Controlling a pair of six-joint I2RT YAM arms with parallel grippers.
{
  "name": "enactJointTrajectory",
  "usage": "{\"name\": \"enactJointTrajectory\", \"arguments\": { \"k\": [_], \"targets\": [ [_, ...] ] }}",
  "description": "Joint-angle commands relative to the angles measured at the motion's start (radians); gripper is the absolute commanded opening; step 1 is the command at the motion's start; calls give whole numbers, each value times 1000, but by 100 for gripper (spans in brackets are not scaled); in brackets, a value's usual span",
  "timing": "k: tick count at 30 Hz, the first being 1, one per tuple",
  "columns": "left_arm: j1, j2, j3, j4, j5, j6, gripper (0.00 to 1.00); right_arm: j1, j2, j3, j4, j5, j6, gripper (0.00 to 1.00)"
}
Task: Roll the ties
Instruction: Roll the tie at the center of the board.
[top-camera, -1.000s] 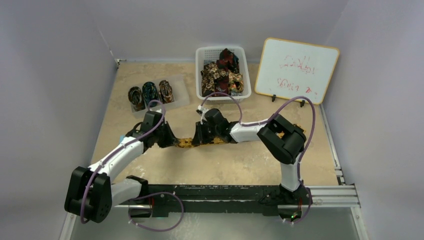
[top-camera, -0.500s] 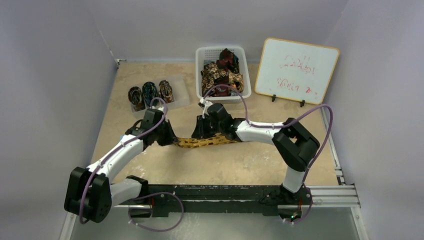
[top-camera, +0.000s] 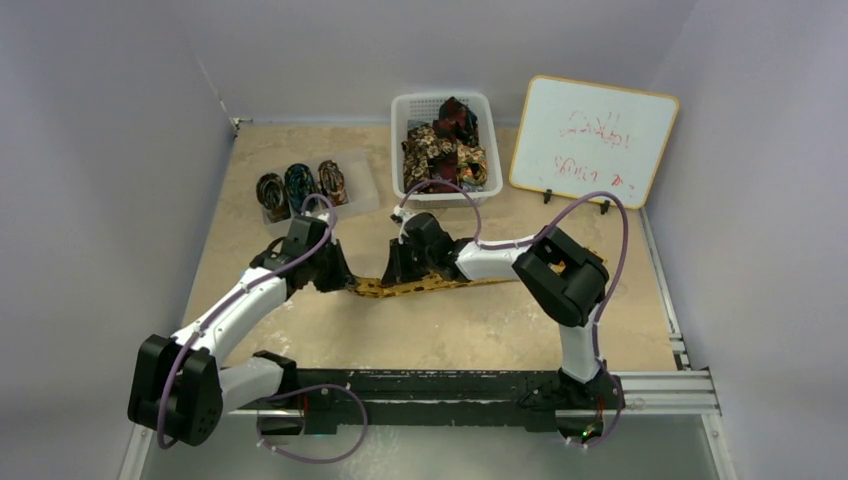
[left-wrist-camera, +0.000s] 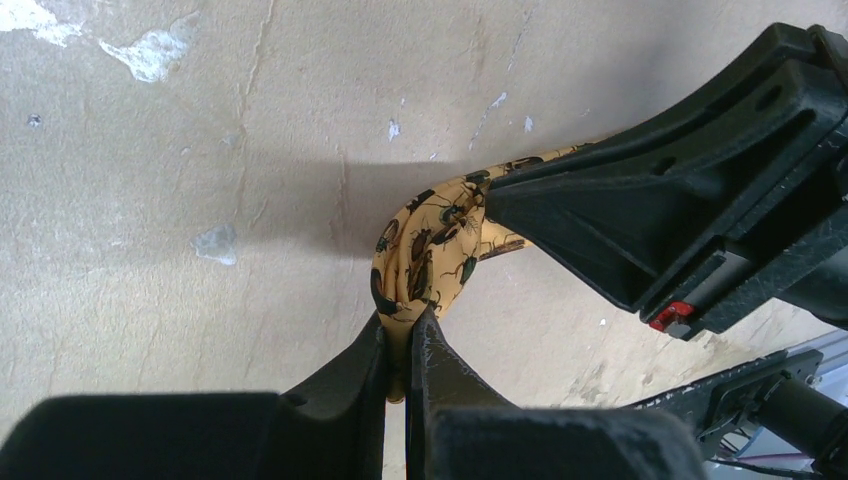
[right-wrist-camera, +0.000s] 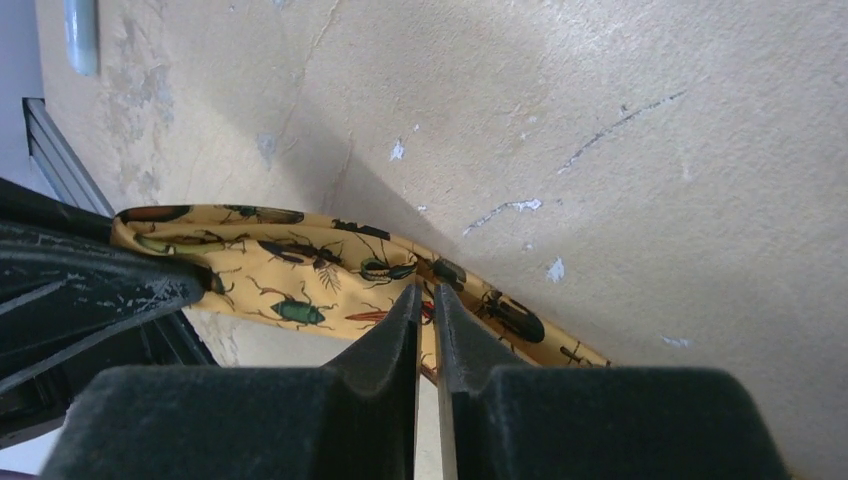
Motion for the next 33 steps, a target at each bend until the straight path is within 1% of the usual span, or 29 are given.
{"name": "enactJointTrajectory", "arguments": {
  "k": [1, 6, 9, 11, 15, 19, 23, 25, 29, 31, 32, 33],
  "targets": [
    [-9, 2, 53, -23, -22, 24, 0, 9, 10, 61, -14, -10, 4, 11],
    [-33, 30, 73, -47, -82, 12, 0, 10, -26, 47, -47, 3, -9, 11],
    [-55, 46, 109, -84, -127, 11, 0, -3, -100, 9, -74, 48, 1, 12],
    [-72, 63, 143, -113, -159, 6, 0, -27, -176, -32, -71, 78, 2, 15],
    [-132, 95, 179, -128, -228, -16, 0, -111, -284, -108, -68, 62, 1, 15],
    [-196, 147, 235, -166, -310, -54, 0, -156, -353, -165, -74, 50, -10, 17],
    [-262, 209, 291, -210, -383, -86, 0, -158, -400, -206, -63, 66, -6, 17],
    [-279, 232, 309, -216, -397, -91, 0, -160, -419, -234, -48, 87, 14, 17],
    [-311, 288, 354, -243, -418, -105, 0, -163, -426, -275, -6, 74, 39, 17],
    [-327, 309, 377, -265, -438, -112, 0, -163, -416, -284, 17, 47, 44, 17],
    [-331, 317, 385, -274, -444, -114, 0, -163, -403, -289, 41, 9, 44, 17],
    [-336, 322, 391, -280, -449, -116, 0, -162, -382, -289, 93, -28, 46, 16]
  ]
}}
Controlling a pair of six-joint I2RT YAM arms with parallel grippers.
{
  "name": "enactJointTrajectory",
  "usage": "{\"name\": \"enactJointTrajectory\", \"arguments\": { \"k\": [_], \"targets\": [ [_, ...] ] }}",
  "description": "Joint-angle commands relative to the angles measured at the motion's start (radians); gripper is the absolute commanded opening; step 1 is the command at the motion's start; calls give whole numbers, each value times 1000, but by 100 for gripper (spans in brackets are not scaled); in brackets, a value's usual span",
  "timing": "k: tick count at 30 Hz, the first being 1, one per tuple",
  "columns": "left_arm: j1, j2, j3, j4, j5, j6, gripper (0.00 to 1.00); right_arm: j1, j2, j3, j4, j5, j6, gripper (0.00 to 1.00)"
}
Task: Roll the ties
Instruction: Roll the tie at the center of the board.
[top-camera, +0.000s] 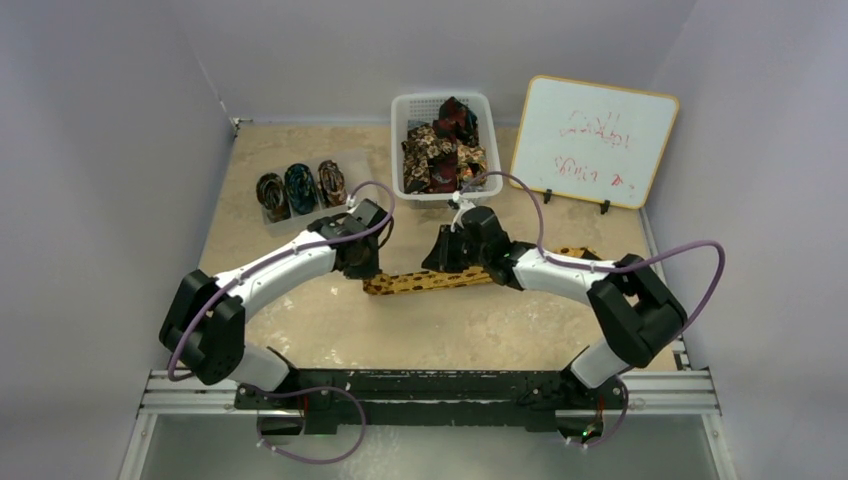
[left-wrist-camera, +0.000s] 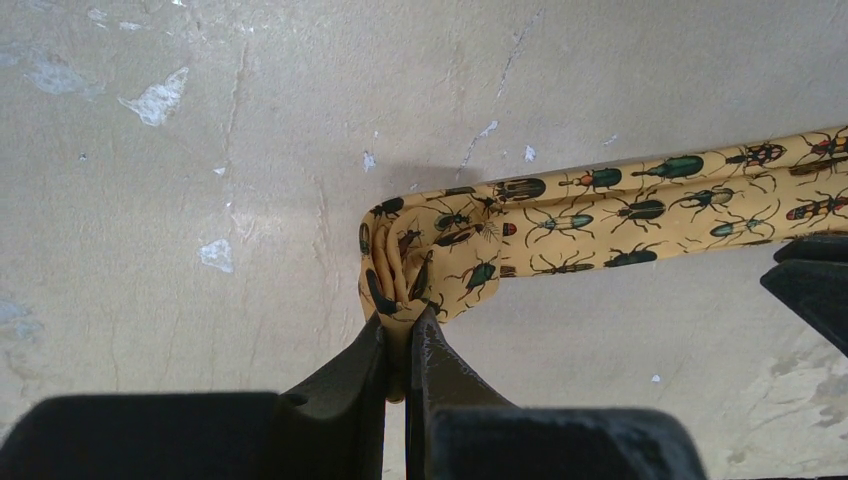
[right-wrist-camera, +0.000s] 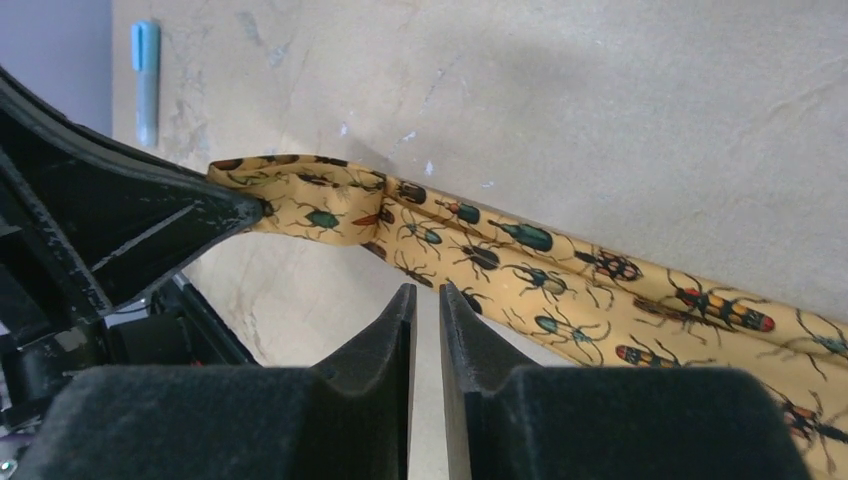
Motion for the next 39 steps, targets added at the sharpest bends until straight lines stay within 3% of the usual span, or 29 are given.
{"name": "enactJointTrajectory", "arguments": {
  "k": [1, 4, 15, 29, 39],
  "targets": [
    [-24, 21, 63, -47, -64, -34, 0, 2, 36, -3, 170, -107, 37, 14],
    [-27, 17, 58, -52, -69, -37, 0, 27, 117, 10, 278, -214, 98, 9],
    [-29, -32, 19, -40, -73, -34, 0, 142, 342, 161, 329, -207, 140, 6],
    [-29, -70, -8, -39, -75, -12, 0, 140, 227, 124, 264, -120, 126, 5],
    [-27, -96, -50, 10, -24, 30, 0, 142, 355, 205, 251, -96, 113, 3]
  ]
}}
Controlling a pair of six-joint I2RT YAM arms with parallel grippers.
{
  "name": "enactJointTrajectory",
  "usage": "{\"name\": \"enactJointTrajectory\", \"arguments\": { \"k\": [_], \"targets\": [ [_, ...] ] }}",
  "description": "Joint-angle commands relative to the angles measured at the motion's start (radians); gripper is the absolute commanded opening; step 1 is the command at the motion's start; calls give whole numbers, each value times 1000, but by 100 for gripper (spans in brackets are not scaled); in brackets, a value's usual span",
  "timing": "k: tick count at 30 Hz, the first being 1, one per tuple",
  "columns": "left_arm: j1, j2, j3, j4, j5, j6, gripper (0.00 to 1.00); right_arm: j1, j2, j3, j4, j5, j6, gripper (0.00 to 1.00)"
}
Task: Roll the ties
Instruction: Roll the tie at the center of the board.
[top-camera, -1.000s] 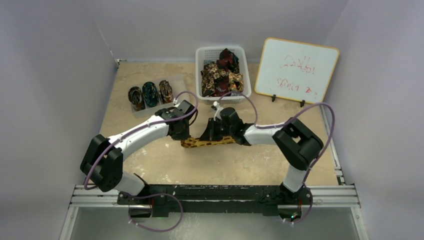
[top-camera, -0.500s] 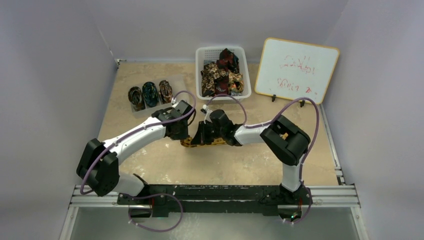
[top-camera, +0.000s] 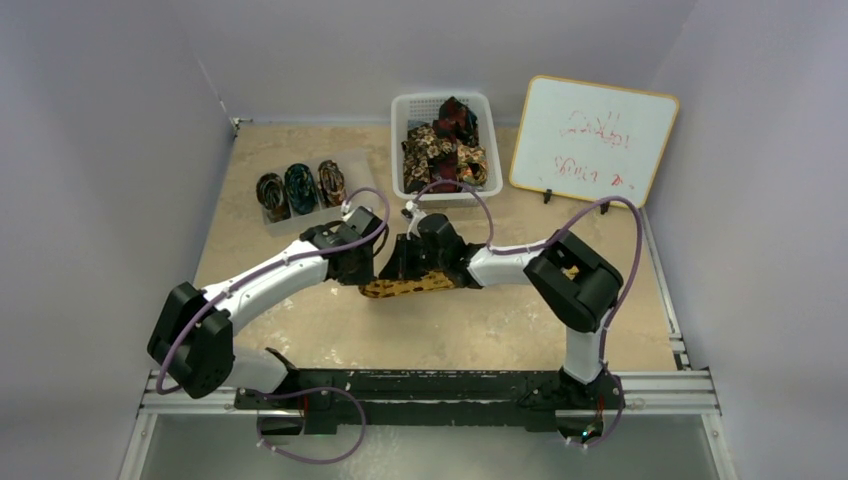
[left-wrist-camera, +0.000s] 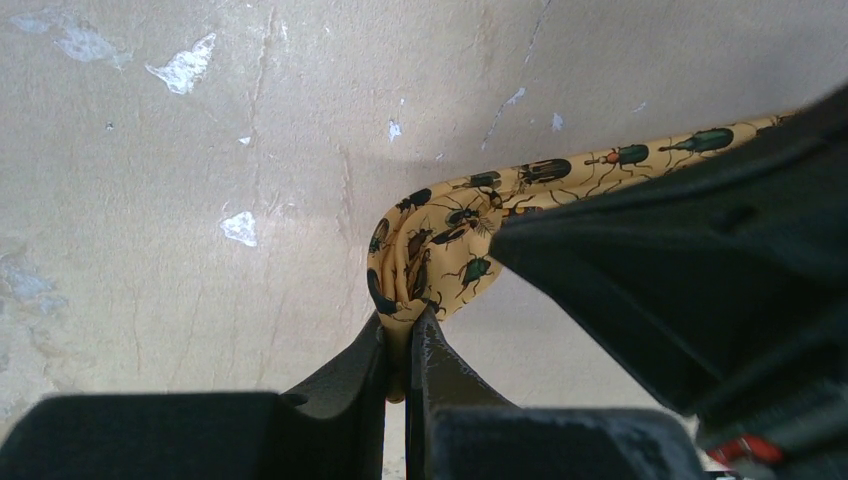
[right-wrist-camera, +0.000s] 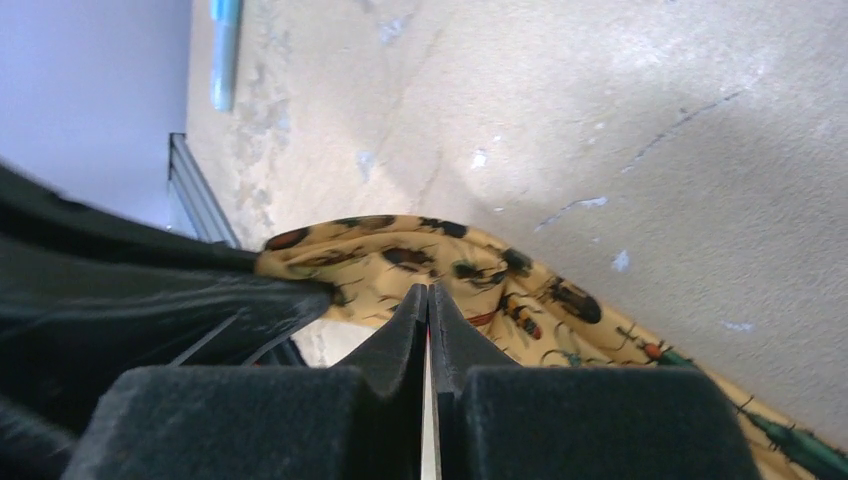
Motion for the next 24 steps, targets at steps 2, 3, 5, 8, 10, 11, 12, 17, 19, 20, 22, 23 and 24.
{"name": "enactJointTrajectory", "arguments": {
  "k": [2, 3, 5, 8, 10, 11, 12, 17, 19, 20, 22, 23, 24],
  "targets": [
    [-1, -34, -8, 36, 11, 39, 0, 0, 58, 45, 3, 10, -11, 3],
    [-1, -33, -8, 39, 8, 43, 0, 1, 66, 46, 3, 5, -13, 3],
    [-1, -33, -8, 34, 3, 43, 0, 7, 74, 47, -3, 5, -14, 2],
    [-3, -32, -10, 39, 6, 45, 0, 13, 73, 38, -10, 23, -22, 2],
    [-3, -32, -13, 44, 13, 49, 0, 12, 74, 37, -12, 21, -27, 3],
    [-3, -32, -16, 47, 16, 51, 0, 13, 76, 43, -16, 17, -31, 3],
    [-2, -32, -18, 50, 20, 53, 0, 12, 81, 50, -20, 11, -35, 3],
    [-1, -36, -24, 79, 33, 64, 0, 43, 104, 84, -74, 64, -54, 3],
    [-1, -37, -25, 85, 41, 61, 0, 47, 103, 78, -80, 85, -52, 3],
    [-1, -40, -25, 91, 47, 61, 0, 47, 104, 77, -85, 97, -48, 3],
    [-2, -47, -26, 108, 60, 61, 0, 47, 116, 86, -104, 114, -43, 3],
    [-2, -50, -26, 117, 67, 61, 0, 46, 124, 89, -108, 111, -42, 2],
    [-2, -52, -26, 123, 75, 61, 0, 47, 129, 88, -104, 103, -42, 2]
  ]
}}
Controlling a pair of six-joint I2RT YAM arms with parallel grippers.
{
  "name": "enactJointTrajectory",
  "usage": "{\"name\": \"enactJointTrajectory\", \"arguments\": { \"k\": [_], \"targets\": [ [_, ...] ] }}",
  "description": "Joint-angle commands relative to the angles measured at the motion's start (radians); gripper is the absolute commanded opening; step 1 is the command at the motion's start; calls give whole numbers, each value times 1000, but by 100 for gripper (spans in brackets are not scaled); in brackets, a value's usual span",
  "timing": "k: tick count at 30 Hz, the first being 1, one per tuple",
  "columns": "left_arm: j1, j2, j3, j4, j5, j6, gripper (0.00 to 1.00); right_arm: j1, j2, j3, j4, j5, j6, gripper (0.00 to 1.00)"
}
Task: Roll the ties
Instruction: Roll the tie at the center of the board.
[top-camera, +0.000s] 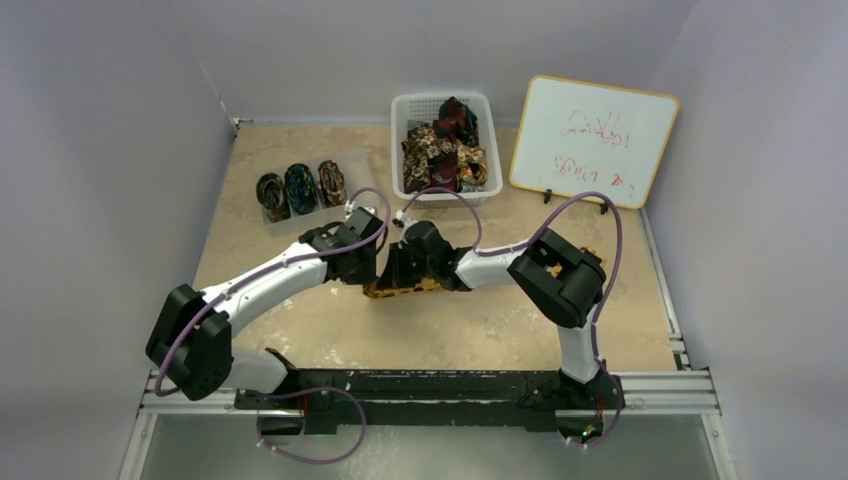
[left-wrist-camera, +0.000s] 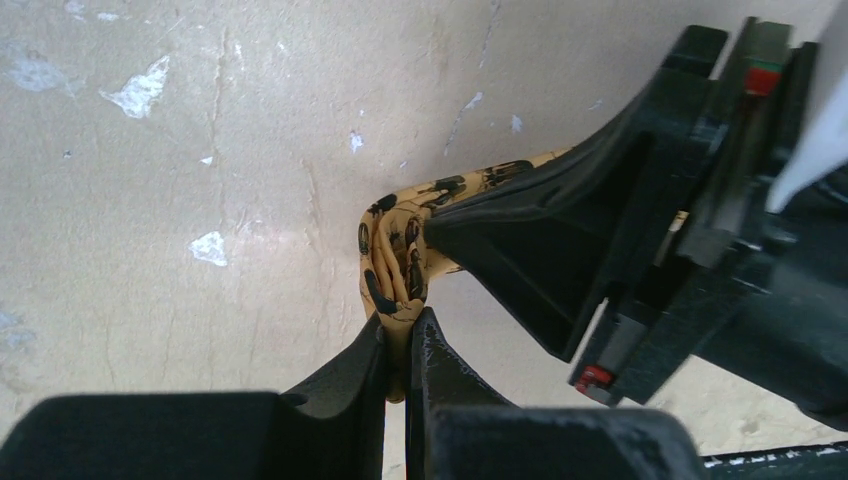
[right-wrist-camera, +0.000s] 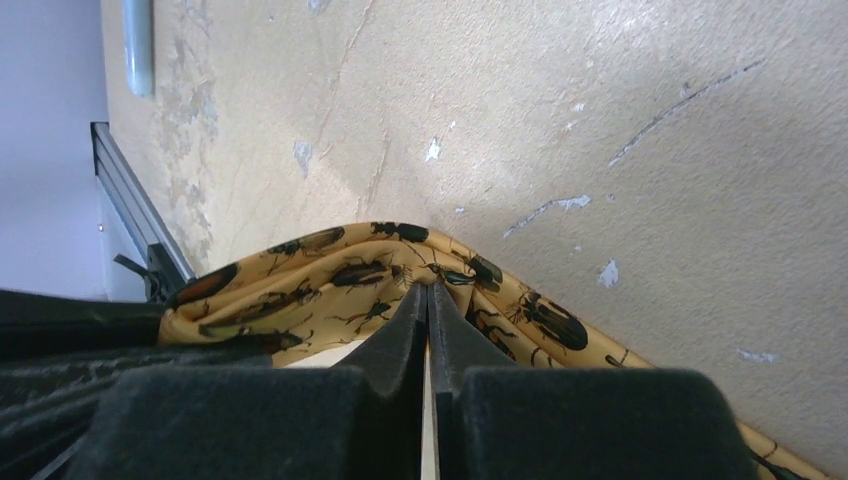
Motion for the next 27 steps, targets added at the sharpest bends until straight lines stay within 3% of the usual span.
{"name": "enactJointTrajectory", "arguments": {
  "k": [1, 14, 27],
  "targets": [
    [-2, -42, -2, 73, 43, 18, 0, 4, 29, 24, -32, 27, -4, 2],
    [-1, -52, 7, 133, 131, 7, 0, 2, 17, -22, 49, -66, 56, 2],
    [-2, -52, 5, 135, 141, 18, 0, 1, -20, -60, 37, -22, 40, 1]
  ]
}}
